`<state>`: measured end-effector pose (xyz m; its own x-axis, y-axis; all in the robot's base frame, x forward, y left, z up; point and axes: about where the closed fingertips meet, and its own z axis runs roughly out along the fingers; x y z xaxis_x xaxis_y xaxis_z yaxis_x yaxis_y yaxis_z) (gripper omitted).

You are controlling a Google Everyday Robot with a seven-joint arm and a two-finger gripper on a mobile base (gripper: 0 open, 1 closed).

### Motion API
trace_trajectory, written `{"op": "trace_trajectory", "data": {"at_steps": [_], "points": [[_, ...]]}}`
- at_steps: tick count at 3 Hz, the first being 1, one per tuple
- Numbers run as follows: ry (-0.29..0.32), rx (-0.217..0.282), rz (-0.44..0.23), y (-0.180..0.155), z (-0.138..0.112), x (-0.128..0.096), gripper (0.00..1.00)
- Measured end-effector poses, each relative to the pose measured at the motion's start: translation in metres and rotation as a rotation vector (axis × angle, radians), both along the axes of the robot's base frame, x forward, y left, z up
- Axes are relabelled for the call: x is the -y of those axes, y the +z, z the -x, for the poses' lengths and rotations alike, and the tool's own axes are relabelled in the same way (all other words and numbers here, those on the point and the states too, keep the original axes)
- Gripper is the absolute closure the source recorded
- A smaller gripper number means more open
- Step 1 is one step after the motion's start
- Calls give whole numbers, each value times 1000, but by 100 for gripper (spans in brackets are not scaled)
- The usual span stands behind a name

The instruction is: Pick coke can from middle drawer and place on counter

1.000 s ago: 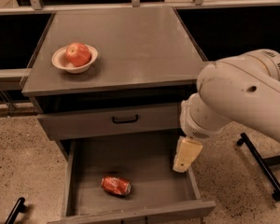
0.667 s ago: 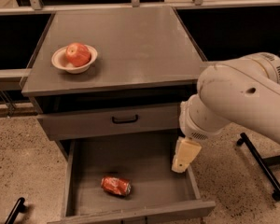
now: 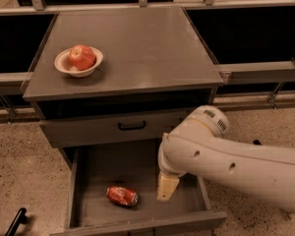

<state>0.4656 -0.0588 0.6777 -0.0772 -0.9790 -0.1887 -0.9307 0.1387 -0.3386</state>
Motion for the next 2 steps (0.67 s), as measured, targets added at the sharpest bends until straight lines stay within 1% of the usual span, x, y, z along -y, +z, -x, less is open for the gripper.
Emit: {"op": "trace_trajectory", "data": {"at_steps": [1,2], "points": [[-35,-14,-19,-39,-7,9,0],[-39,-18,-30,-41,-10,8,0]]}}
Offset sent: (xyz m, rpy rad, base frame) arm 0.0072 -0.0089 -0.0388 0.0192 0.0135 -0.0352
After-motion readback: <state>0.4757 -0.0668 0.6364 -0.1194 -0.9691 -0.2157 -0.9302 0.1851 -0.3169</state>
